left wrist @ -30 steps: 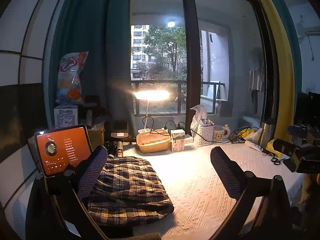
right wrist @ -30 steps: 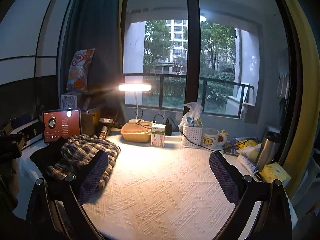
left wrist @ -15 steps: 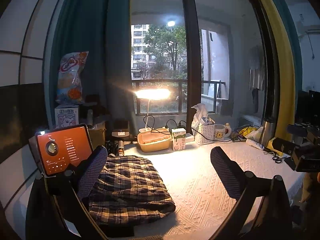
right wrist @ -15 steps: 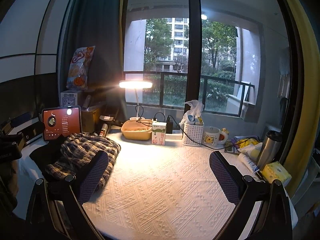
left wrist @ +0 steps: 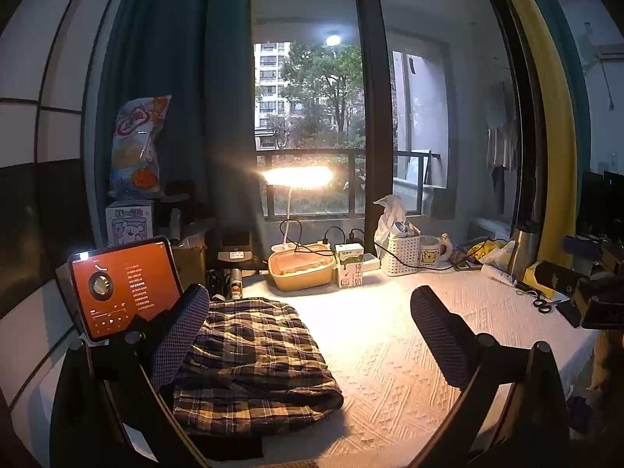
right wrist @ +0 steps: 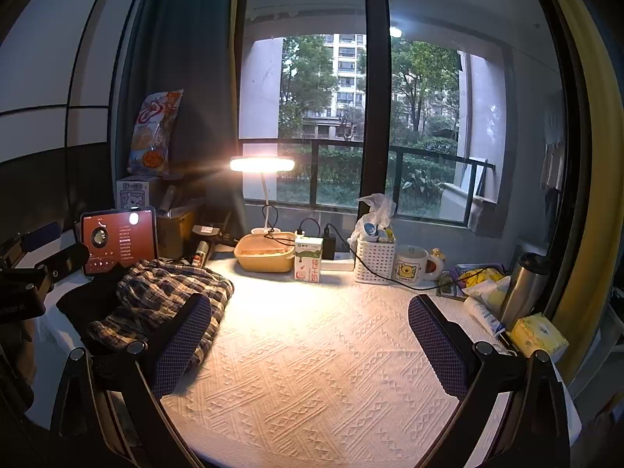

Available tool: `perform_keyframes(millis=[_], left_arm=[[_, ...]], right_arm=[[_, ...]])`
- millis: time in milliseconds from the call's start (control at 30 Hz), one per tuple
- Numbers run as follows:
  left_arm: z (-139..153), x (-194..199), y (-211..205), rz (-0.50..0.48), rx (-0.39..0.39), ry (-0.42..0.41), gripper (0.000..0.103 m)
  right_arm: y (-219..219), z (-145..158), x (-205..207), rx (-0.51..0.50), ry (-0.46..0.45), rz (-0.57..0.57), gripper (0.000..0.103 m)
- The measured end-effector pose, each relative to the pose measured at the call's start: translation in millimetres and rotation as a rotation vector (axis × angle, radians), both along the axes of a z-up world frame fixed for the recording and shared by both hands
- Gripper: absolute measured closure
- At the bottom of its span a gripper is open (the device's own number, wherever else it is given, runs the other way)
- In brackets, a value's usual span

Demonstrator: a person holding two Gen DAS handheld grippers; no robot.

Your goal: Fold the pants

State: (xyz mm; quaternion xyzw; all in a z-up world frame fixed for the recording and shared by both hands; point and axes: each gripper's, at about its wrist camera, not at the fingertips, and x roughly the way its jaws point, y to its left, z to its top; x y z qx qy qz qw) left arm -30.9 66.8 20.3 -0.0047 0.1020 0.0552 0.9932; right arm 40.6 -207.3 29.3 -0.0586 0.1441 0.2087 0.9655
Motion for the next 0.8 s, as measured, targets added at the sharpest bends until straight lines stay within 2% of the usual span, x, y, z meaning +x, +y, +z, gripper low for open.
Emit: perform_keyframes(millis=[800], left_arm=[[0.0,0.8,-1.9,0.019,-0.001,0.002,0.001]], right_arm=[[0.9,-2.7,0.2,-0.002,0.007,-0.009,0.001]])
